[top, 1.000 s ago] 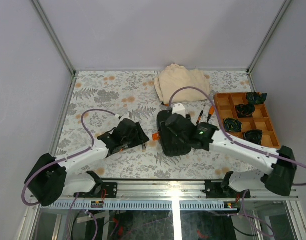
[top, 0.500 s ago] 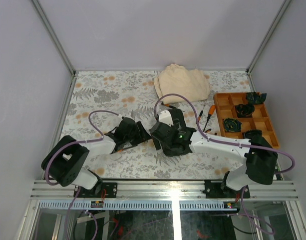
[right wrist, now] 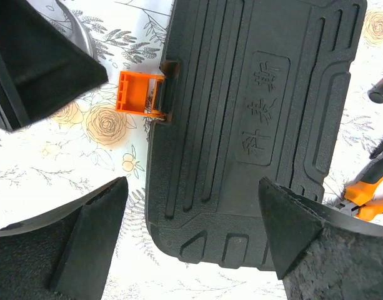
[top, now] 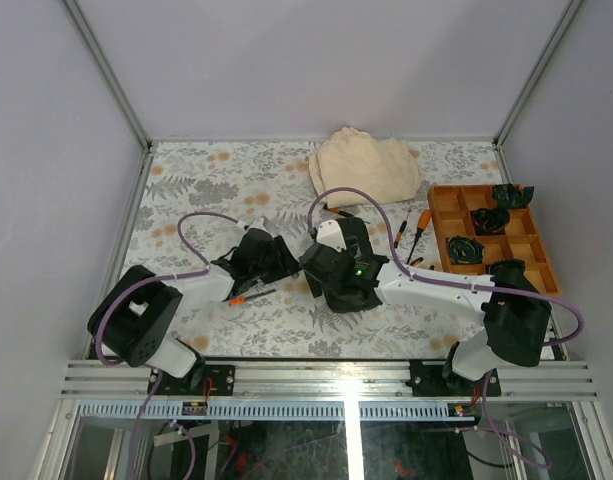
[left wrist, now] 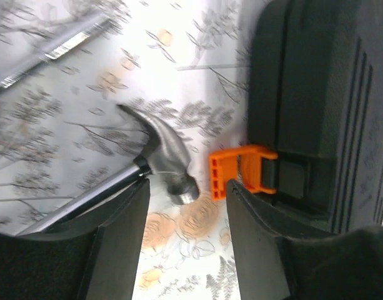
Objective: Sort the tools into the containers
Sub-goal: Open the storage box at the center of the board.
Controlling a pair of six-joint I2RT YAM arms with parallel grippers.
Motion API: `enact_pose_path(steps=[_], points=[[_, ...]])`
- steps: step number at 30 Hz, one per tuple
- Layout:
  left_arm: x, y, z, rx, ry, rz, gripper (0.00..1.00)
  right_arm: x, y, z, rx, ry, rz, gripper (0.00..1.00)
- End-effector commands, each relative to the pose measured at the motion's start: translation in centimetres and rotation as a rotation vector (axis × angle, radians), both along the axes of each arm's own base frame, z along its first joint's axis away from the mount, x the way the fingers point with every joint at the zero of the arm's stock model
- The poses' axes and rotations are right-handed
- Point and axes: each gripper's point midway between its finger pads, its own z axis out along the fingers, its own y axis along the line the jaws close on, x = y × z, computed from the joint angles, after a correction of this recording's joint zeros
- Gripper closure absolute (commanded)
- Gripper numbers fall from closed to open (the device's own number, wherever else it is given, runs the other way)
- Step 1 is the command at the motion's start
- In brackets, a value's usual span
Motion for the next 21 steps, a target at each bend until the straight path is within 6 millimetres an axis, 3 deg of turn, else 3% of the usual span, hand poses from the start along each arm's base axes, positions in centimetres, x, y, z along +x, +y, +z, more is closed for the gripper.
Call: enact_pose_path(steps=[1, 6, 10, 16, 21], points=[[2.2, 3.0, -1.3, 0.07, 0.009, 0.094, 0.48, 0.8, -0.2, 0.7, 0.022, -0.043, -0.03, 0.09], [3.5, 4.4, -2.5, 0.061, 0.032, 0.124, 0.47, 0.8, -0.7, 0.9, 0.029, -0.045, -0.037, 0.09], [3.8, 3.9, -0.9, 0.014, -0.001, 0.097, 0.46, 0.8, -1.0, 1.2, 0.039, -0.048, -0.037, 0.09], [2.1, 2.3, 2.0, -0.057, -0.057, 0.032, 0.43, 0.8, -1.0, 1.6, 0.075, -0.052, -0.041, 0.1], [0.3, 1.1, 1.0, -0.032, -0.042, -0.005, 0.45, 0.8, -0.9, 1.5, 0.079, -0.047, -0.041, 0.1]])
